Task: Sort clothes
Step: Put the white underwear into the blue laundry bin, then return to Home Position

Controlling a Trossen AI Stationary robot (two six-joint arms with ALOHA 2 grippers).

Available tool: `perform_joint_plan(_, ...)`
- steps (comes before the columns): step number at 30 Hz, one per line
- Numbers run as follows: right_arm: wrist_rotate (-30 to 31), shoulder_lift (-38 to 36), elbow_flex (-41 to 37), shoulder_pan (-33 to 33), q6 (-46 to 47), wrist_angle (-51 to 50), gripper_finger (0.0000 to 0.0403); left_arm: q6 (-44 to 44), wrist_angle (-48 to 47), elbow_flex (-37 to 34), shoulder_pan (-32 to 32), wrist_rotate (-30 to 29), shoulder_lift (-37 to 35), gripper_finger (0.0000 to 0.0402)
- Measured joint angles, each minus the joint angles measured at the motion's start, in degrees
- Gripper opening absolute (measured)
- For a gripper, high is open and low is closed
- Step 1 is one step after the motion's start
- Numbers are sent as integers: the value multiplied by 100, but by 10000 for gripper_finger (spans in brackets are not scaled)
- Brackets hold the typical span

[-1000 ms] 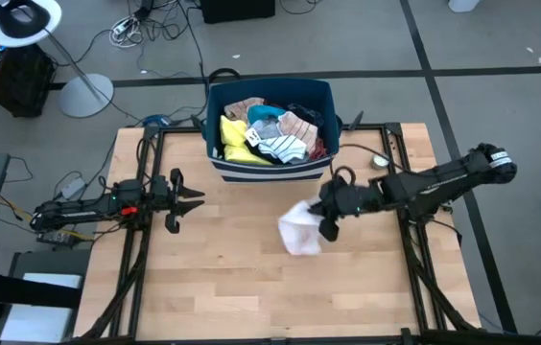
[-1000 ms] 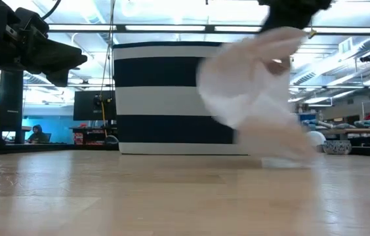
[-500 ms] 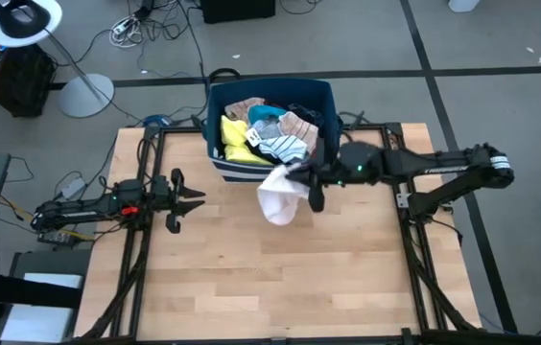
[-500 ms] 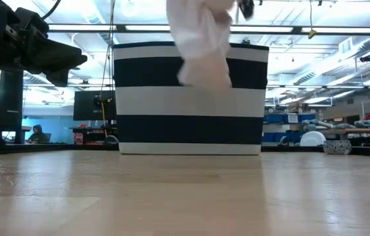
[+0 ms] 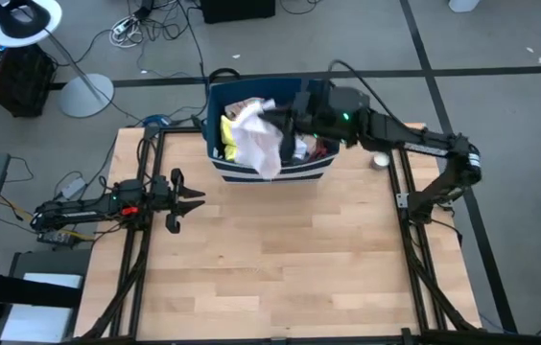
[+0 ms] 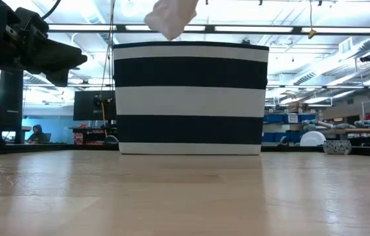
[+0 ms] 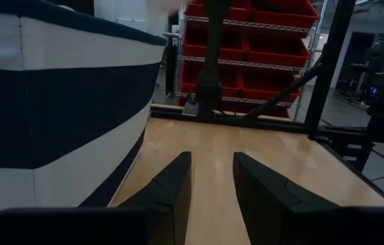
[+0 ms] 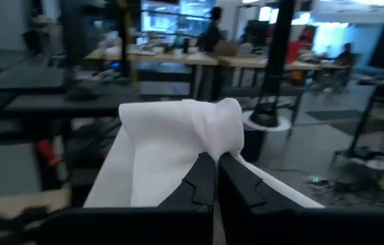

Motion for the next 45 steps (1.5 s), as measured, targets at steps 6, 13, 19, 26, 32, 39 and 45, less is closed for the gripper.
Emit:
perform_joint_plan(6,1,682,801,-613,-16,100,5,0,-4,0,0,0,0,115)
perform_joint_plan(13,-625,1259,1048,-1253,331,96,6,0,-4,0,0,0,0,115)
perform_joint_plan(19,-699,1844,1048,-1516,823,-207,19,1,-4,-1,-2,0,0,115)
perform_joint_plan(26,-704,2421,1048,-1575,1543,-693,72,1,-2,0,-1,0,0,115)
perform_joint_plan(32,-729,2542,1048,-1646,1569,-1331,140,0,-2,-1,0,0,0,115)
perform_joint_plan(39,-914,2147,1046,-1689,1263,-1997,195,0,-4,-2,0,0,0,115)
perform_joint_plan(45,-992,1468,1046,-1694,1121,-2500,212,2,-2,0,-2,0,0,115)
